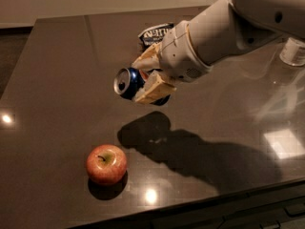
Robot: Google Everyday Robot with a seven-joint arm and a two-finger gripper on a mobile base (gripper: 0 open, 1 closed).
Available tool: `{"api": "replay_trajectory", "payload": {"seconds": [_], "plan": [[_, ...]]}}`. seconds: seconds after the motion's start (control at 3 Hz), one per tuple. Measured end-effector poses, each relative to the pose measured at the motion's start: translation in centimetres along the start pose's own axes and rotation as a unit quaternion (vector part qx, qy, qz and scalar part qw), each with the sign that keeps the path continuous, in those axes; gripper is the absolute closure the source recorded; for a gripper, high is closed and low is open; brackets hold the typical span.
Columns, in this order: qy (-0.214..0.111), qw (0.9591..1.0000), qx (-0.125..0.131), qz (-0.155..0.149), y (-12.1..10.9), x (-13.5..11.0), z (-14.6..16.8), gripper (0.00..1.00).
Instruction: Place pepsi can upright
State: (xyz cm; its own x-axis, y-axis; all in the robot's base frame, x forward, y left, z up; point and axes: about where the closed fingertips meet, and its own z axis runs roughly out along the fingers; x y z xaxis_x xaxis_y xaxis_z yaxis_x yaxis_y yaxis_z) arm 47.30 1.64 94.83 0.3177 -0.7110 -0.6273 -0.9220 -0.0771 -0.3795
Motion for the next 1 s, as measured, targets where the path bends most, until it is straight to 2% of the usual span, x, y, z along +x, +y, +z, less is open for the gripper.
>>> {"api": "replay_trajectory", "payload": {"seconds": [0.33, 0.67, 1.0], "plan": [[-0.038, 0.9977, 0.013, 0.055, -1.0, -0.9, -0.2, 1.0], [-0.089, 0.99, 0.042, 0.1, -1.3, -1.1, 0.4, 1.0], [-0.142, 0.9783, 0.083, 0.127, -2.0, -0.4, 1.3, 1.0]]}}
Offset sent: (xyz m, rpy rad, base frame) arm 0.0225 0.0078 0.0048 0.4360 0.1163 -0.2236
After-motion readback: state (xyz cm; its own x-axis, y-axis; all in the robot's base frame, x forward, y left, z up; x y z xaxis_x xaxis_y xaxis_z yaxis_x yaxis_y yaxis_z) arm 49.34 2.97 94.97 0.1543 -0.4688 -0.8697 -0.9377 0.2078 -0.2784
